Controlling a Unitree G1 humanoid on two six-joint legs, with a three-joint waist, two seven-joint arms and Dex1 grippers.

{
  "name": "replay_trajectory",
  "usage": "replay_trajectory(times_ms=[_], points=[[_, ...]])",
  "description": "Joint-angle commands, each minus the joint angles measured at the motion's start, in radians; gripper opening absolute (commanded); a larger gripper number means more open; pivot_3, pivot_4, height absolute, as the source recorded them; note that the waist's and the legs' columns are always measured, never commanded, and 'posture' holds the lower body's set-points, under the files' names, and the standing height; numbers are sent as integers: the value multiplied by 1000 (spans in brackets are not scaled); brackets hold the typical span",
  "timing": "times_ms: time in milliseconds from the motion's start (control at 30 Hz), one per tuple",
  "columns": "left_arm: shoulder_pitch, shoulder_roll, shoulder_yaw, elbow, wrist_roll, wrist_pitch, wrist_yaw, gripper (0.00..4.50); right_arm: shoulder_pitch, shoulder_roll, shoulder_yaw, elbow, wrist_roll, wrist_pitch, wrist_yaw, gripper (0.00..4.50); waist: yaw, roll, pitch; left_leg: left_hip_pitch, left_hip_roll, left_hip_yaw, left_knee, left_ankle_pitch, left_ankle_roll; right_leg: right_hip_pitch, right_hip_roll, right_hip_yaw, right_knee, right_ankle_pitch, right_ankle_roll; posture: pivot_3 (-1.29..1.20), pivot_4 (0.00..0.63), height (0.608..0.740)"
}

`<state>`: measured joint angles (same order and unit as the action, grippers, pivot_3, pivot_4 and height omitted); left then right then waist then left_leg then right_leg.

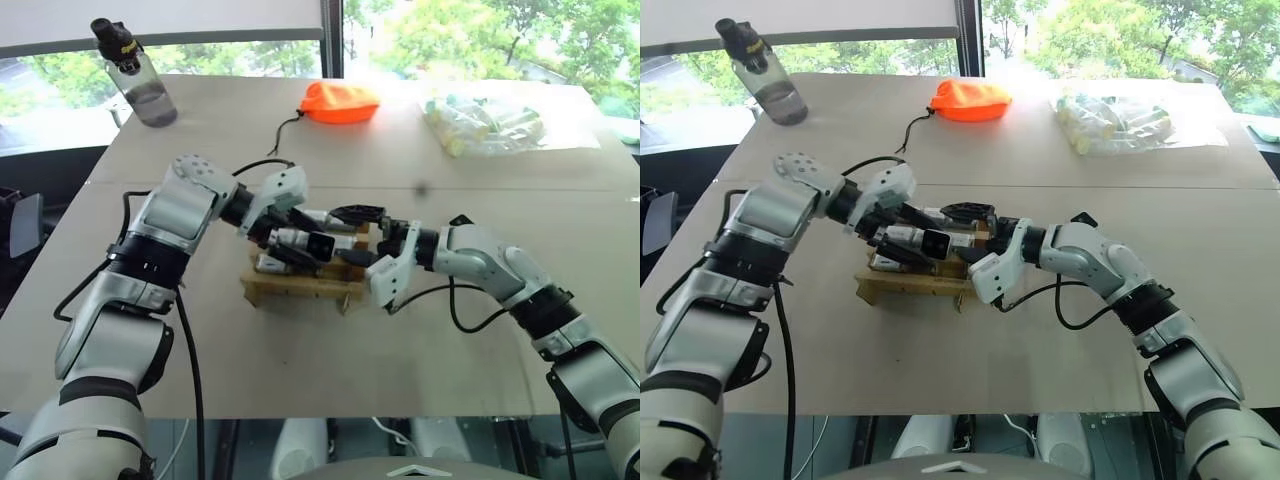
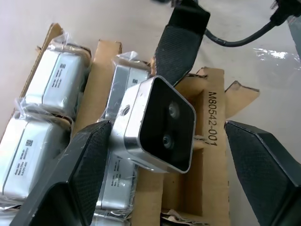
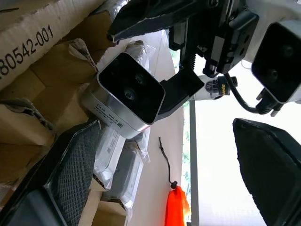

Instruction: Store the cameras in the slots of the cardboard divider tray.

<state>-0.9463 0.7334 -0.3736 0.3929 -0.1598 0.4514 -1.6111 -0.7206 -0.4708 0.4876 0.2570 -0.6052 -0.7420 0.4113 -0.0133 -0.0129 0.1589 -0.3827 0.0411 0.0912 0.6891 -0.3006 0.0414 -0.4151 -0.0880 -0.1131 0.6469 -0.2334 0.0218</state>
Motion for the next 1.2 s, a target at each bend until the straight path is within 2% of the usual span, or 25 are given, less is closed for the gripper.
replay_trajectory(times_ms=[33, 133, 200, 267, 300, 333, 400, 500, 600, 700, 767, 867, 967, 1067, 1200], points=[[-31, -13, -1, 39, 14, -14, -2, 3965, 12, -6, -35, -45, 22, 8, -9, 4500, 0, 0, 0, 0, 0, 0, 0, 0, 0, 0, 0, 0, 0, 0, 0, 0, 150, 726], [-48, -30, 16, 56, 1, 1, -3, 3257, 28, -14, -40, -61, 37, 14, 3, 4500, 0, 0, 0, 0, 0, 1, 0, 0, 0, 0, 0, 0, 0, 0, 0, 0, 150, 726], [-51, -28, 17, 57, -6, 2, -3, 2439, 39, -23, -44, -74, 49, 18, 10, 4500, -1, 0, 0, 0, 0, 1, 0, 0, 0, 0, 0, 0, 0, 0, 0, 0, 150, 726], [-53, -25, 17, 55, -14, 5, -3, 1380, 51, -35, -51, -88, 63, 23, 19, 4500, 0, 0, 0, 0, 0, 1, 0, 0, 0, 0, 0, 0, 0, 0, 0, 0, 150, 726], [-53, -23, 16, 53, -18, 7, -3, 1003, 55, -38, -54, -93, 68, 26, 23, 4500, 0, 0, 0, 0, 0, 0, 0, 0, 0, 0, 0, 0, 0, 0, 0, 0, 150, 726], [-51, -18, 14, 45, -29, 10, -3, 808, 64, -44, -61, -102, 84, 32, 31, 4500, 0, 0, 0, 0, 0, 0, 0, 0, 0, 0, 0, 0, 0, 0, 0, 0, 150, 726], [-42, -4, 16, 15, -68, 25, -3, 763, 96, -63, -83, -136, 146, 53, 64, 4500, 0, 0, 0, 0, 0, 0, 1, 0, 0, 0, 0, 0, 1, 0, 0, 0, 150, 726], [-26, 27, 27, -36, -112, 43, -3, 763, 174, -79, -125, -225, 325, 156, 144, 4500, 0, 0, 0, 0, 0, -3, 1, 0, 0, 0, 0, 0, 0, 0, 0, 0, 150, 726], [-1, 63, 51, -95, -156, 40, -3, 763, 285, -97, -173, -373, 562, 353, 245, 4500, 2, 0, 0, -1, 1, -5, 0, 0, 0, 0, 0, 0, -1, 0, 0, 0, 150, 726], [42, 93, 113, -168, -215, -8, -3, 763, 452, -167, -223, -552, 814, 584, 350, 4500, 6, 0, 0, -1, 3, -8, 0, 0, 0, 0, -1, -1, -1, 0, 0, 0, 150, 726], [77, 116, 143, -220, -253, -15, -3, 763, 550, -196, -260, -631, 929, 684, 371, 4500, 10, 0, 0, -1, 3, -8, 1, 0, 0, 1, -1, -2, -1, 0, 0, 0, 150, 726], [150, 170, 152, -272, -262, -66, -3, 763, 696, -201, -311, -684, 1047, 731, 391, 4500, 12, 0, 0, -1, 3, -9, 1, 0, 0, 2, -1, -3, -1, 0, 0, 0, 150, 726], [224, 150, 195, -257, -221, -174, 24, 763, 820, -181, -347, -706, 1145, 746, 427, 4500, 14, 0, 0, 2, 3, -8, 0, 0, 0, 2, -1, -1, 1, 0, 0, 0, 150, 726], [261, 129, 219, -209, -213, -254, 22, 763, 881, -164, -369, -715, 1249, 741, 512, 4500, 21, 0, 0, 2, 1, -8, 1, 0, 1, 2, 0, -1, 1, 0, 0, 0, 150, 726], [257, 77, 240, -104, -202, -366, 19, 763, 917, -153, -402, -705, 1248, 742, 527, 4500, 28, -1, 0, 1, 0, -8, 1, 0, 1, 2, 0, -1, 1, 0, 0, 0, 150, 726]])
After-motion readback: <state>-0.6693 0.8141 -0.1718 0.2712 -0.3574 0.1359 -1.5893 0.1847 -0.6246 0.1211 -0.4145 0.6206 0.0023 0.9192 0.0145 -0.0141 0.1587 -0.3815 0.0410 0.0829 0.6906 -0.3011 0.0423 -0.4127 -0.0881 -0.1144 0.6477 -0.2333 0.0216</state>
